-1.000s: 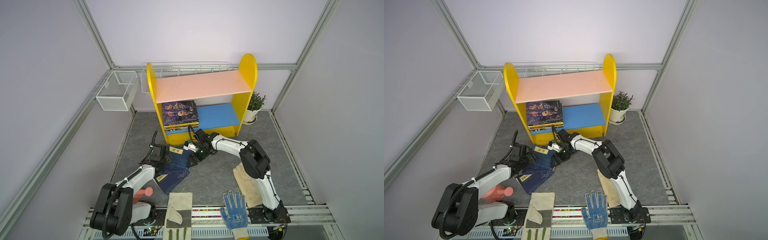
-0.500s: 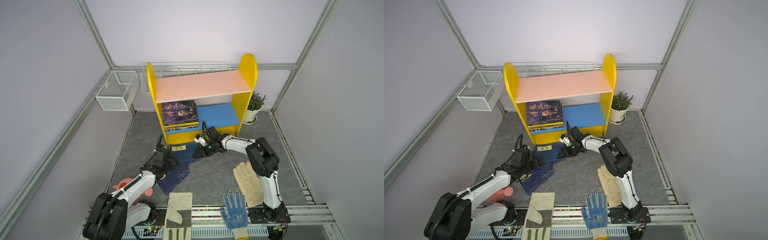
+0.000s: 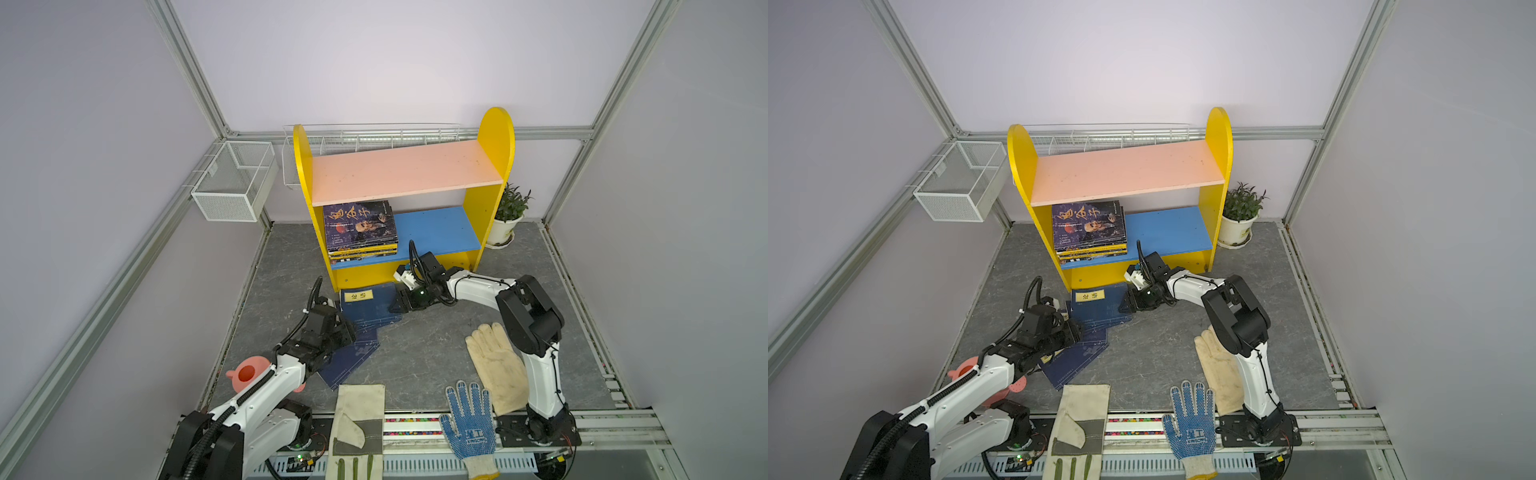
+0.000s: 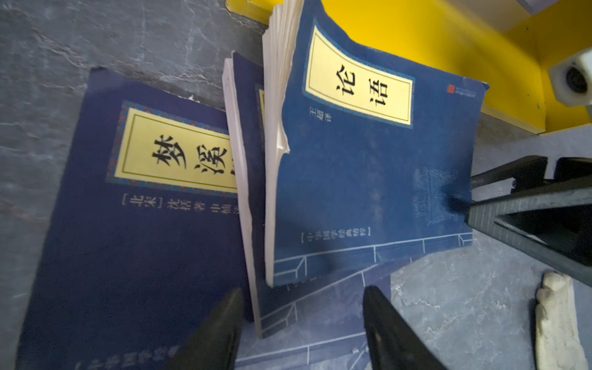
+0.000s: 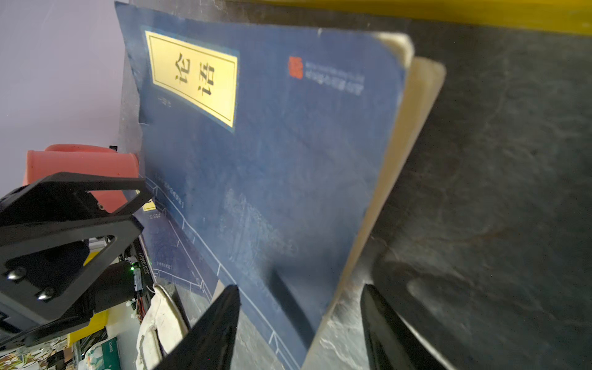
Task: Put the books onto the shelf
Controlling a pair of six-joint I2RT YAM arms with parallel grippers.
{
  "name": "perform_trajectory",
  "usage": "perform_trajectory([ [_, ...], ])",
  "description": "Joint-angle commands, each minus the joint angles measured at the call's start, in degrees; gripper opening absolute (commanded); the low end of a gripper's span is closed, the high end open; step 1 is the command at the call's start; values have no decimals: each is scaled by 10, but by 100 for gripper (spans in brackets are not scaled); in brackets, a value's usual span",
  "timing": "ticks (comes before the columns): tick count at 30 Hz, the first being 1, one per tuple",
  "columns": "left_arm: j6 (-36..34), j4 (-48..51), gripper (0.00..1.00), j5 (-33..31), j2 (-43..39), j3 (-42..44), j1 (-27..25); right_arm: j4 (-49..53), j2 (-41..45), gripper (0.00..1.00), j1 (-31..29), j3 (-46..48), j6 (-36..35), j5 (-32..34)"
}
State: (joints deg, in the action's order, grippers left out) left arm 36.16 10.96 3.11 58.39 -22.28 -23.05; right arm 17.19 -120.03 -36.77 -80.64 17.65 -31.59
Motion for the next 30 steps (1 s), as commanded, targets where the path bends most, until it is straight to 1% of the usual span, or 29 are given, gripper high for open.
perform_trajectory([
  [1, -9, -15, 60, 10, -4, 4, -3, 6, 12, 62, 3, 12, 0, 14],
  [4, -17, -16, 60, 8, -10, -2, -3, 6, 11, 62, 4, 10, -2, 12],
  [9, -33, -15, 61, -21, -42, -10, -3, 6, 12, 62, 4, 14, -3, 10],
  [12, -42, -30, 62, -28, -41, -10, -3, 6, 11, 62, 6, 15, -4, 9],
  [23, -48, -87, 62, -53, 39, -31, -3, 14, 18, 62, 10, 14, -15, 2],
  [30, -58, -105, 62, -48, 86, -56, -3, 20, 20, 62, 14, 17, -20, 3],
])
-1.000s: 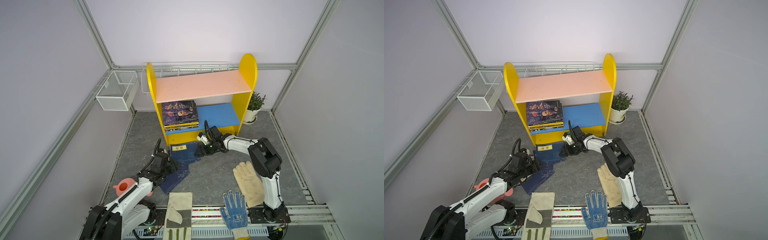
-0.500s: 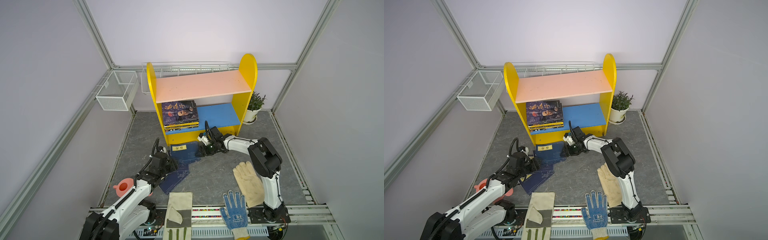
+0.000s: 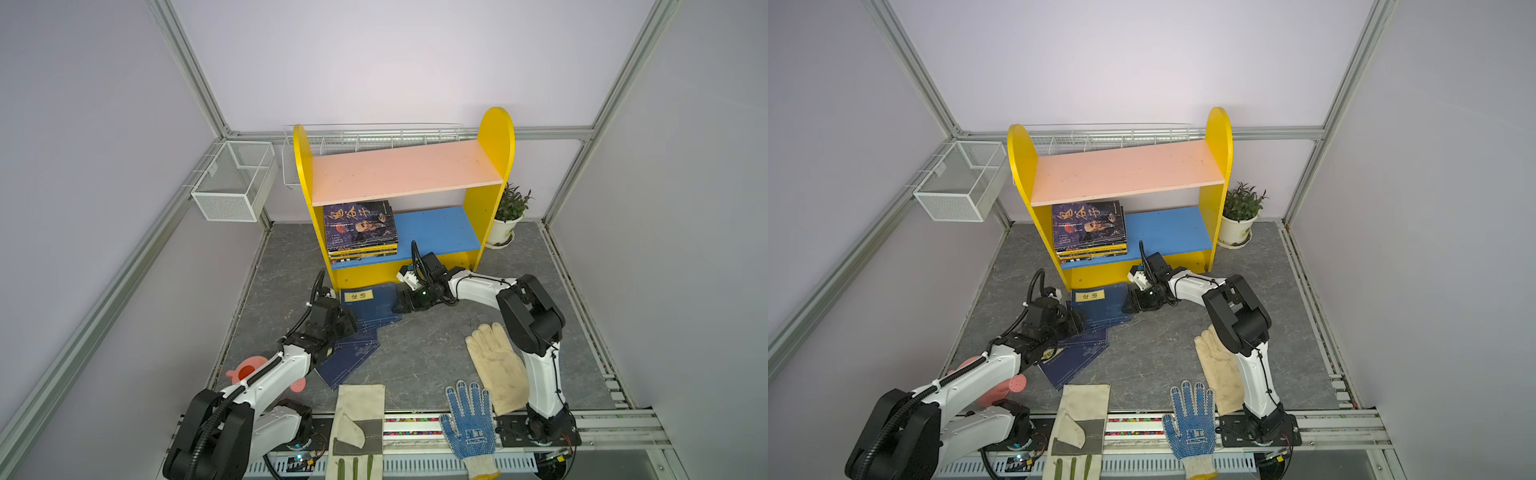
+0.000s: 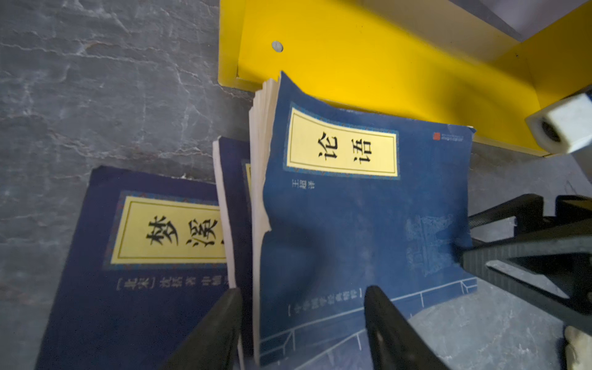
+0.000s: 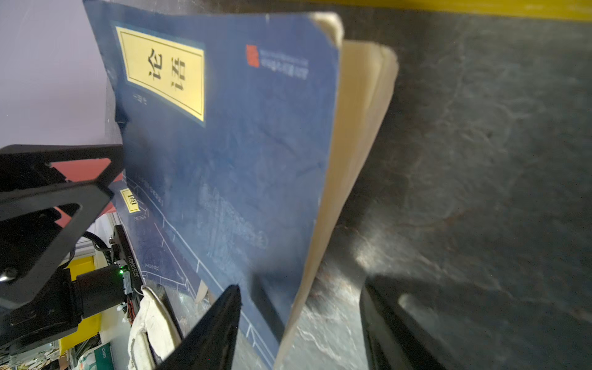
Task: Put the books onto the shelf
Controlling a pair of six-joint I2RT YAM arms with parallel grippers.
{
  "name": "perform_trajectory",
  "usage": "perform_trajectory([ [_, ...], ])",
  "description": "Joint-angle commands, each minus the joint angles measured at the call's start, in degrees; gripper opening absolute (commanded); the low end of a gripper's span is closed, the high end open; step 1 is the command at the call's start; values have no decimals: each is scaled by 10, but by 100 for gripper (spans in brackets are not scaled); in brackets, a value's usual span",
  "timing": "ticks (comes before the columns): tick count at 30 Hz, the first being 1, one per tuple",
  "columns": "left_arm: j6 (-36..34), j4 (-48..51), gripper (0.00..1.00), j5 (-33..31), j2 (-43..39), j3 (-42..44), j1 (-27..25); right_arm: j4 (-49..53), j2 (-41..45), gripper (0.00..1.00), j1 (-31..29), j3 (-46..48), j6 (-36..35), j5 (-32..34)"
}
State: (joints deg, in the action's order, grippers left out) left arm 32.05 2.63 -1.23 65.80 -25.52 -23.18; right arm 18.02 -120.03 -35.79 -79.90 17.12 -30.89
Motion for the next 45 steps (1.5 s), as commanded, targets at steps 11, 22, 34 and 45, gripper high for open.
perform_trajectory([
  [11, -26, -26, 61, -11, 62, -36, -1, 7, 23, 62, 8, 15, -14, -5],
  [22, -21, -40, 60, 8, 90, -31, -1, -16, 19, 62, 15, 28, -2, -19],
  [34, -8, -61, 59, 58, 108, -33, -17, -79, 33, 57, 24, 56, 38, -52],
  [45, 35, -102, 58, 88, 117, -10, -33, -147, 85, 18, 35, 98, 72, -73],
])
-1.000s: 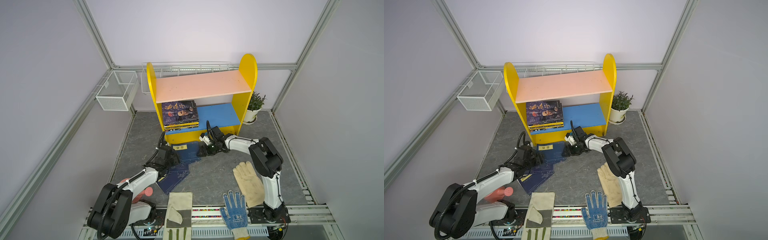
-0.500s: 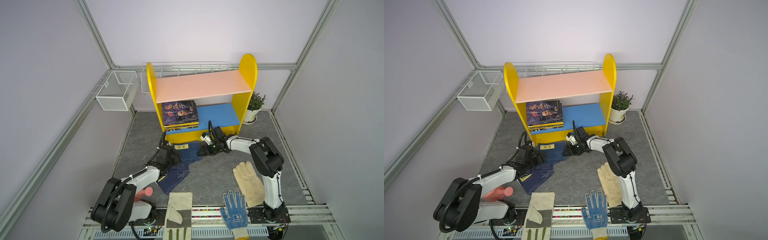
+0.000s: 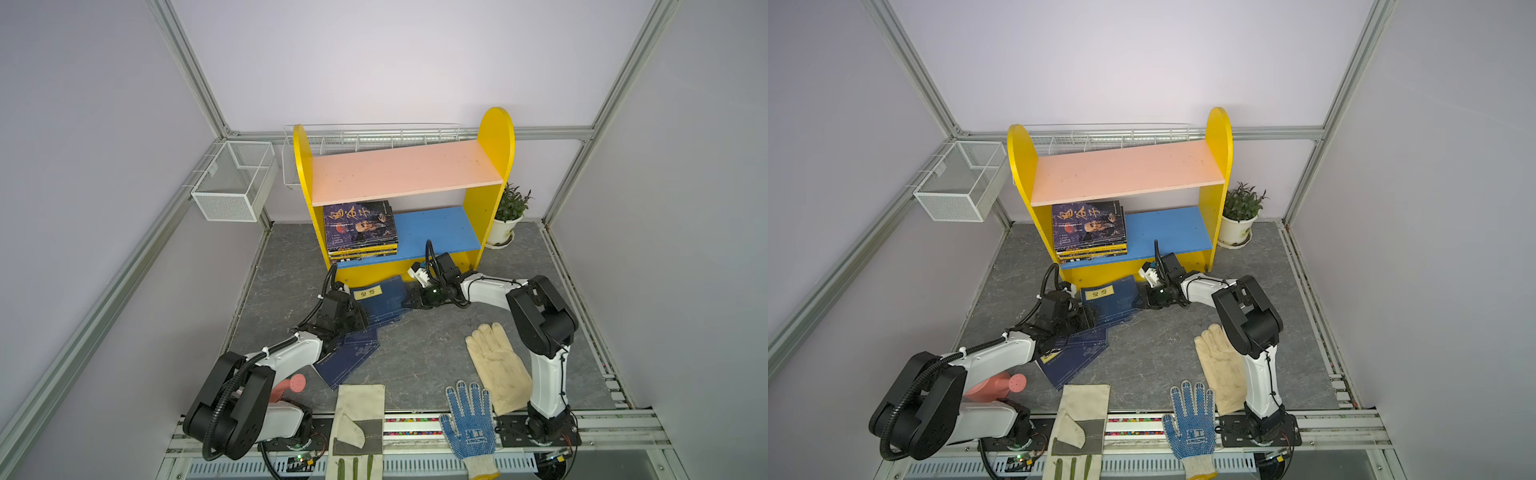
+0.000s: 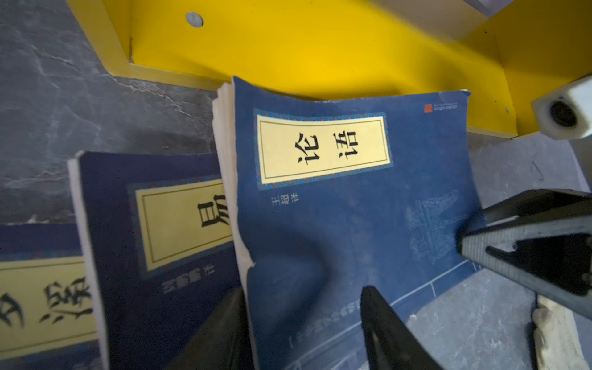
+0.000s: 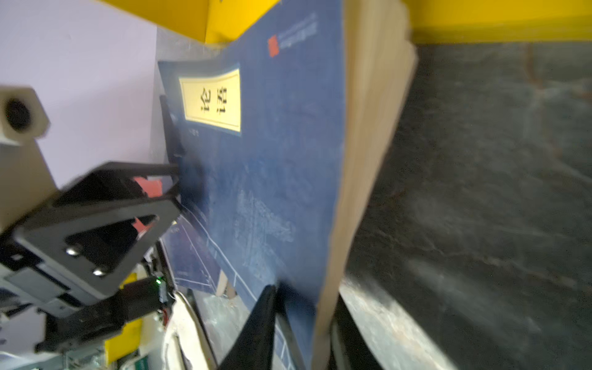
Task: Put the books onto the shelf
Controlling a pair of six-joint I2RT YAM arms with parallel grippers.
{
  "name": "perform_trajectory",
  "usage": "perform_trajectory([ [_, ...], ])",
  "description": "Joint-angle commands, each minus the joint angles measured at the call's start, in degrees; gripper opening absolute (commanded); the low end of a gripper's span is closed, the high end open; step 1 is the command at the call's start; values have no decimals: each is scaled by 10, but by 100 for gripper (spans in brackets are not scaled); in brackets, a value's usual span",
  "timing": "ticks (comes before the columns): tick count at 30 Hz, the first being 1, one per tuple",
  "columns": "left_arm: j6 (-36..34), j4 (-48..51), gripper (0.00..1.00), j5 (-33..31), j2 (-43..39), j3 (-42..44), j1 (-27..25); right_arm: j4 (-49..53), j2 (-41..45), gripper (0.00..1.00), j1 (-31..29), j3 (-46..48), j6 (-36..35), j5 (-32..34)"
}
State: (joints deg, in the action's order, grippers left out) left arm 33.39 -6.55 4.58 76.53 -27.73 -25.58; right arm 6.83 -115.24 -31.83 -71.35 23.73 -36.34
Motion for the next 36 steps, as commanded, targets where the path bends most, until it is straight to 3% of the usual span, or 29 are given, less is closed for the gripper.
perform_trajectory([
  [1, 26, -10, 58, 29, 7, 13, -9, -41, 48, 15, -4, 19, 8, -13],
  [6, 61, -10, 68, 24, -46, 13, -8, -34, 116, 7, 0, 45, -12, -6],
  [13, 112, -5, 82, 12, -145, -2, -3, 60, 220, 7, 15, 58, -73, -44],
  [19, 163, -39, 88, 97, -212, 17, 38, 54, 281, 7, 50, 69, -61, -75],
  [24, 206, -155, 89, 183, -233, 59, 63, 41, 284, 7, 58, 55, -53, -122],
  [31, 199, -188, 89, 256, -187, 32, 63, -8, 294, 7, 58, 58, -16, -167],
  [33, 205, -198, 85, 278, -167, 22, 63, -23, 298, 7, 58, 61, -4, -184],
  [36, 222, -238, 72, 310, -146, 12, 63, -30, 303, 7, 58, 63, -1, -200],
])
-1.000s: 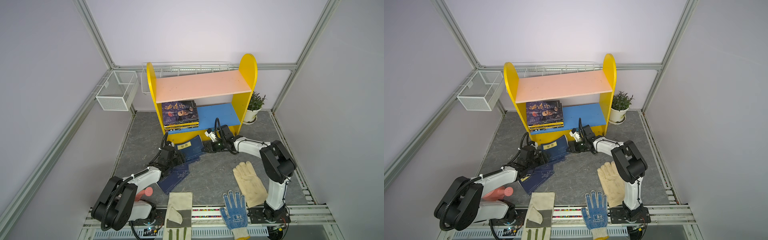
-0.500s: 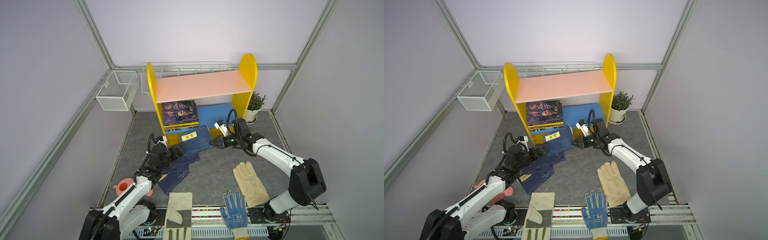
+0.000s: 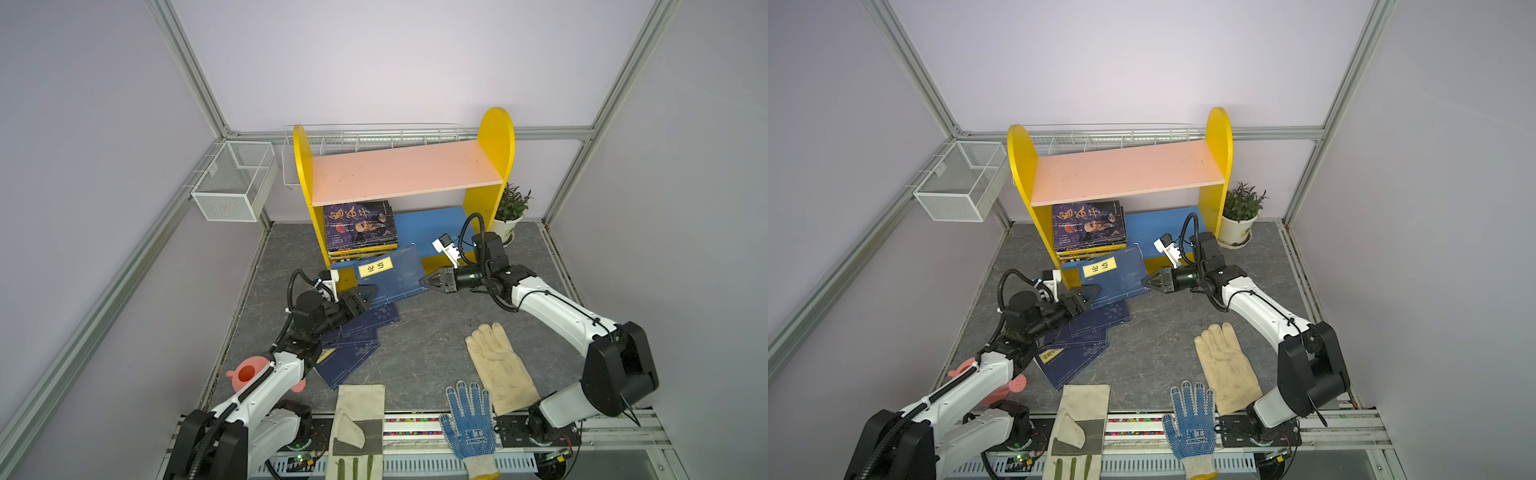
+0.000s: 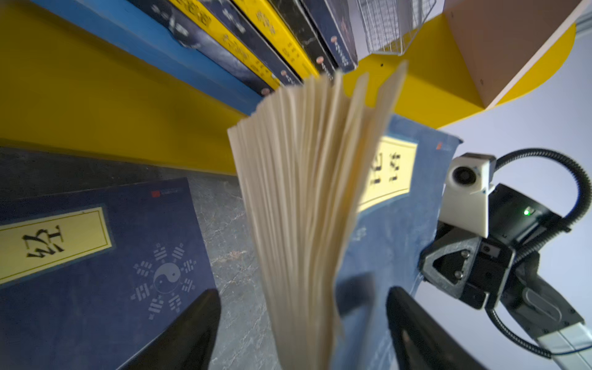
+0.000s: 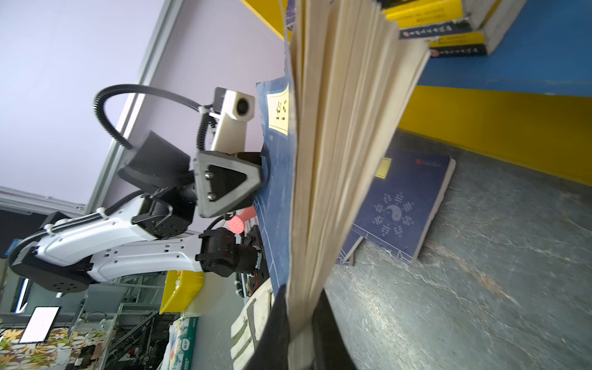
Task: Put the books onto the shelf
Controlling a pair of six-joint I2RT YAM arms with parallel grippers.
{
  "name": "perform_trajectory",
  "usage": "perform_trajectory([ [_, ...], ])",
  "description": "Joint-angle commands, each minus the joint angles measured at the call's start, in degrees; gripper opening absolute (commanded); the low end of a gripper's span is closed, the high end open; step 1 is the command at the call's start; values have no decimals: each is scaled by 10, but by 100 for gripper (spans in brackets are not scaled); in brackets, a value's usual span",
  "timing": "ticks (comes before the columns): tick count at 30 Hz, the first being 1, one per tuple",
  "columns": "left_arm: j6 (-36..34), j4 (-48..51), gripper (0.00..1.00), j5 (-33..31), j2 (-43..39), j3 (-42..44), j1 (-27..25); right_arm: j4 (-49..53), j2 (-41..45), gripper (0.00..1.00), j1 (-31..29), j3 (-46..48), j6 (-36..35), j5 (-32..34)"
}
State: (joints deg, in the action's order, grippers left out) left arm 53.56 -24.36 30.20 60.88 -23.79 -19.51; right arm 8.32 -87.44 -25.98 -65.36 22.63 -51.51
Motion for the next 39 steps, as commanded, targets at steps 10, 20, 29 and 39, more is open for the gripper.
perform_trajectory([
  [10, 46, -128, 0, 79, 27, -75, -12, 8, 34, 17, 13, 3, -12, 47],
  [20, 65, -54, 0, -110, 13, -107, -46, -222, 90, 66, -14, 123, 158, 130],
  [29, 74, -52, 0, -142, 23, -123, -71, -292, 53, 65, -87, 93, 185, 191],
  [39, 100, -102, 0, -173, 14, -117, -95, -413, 3, 54, -104, 79, 291, 210],
])
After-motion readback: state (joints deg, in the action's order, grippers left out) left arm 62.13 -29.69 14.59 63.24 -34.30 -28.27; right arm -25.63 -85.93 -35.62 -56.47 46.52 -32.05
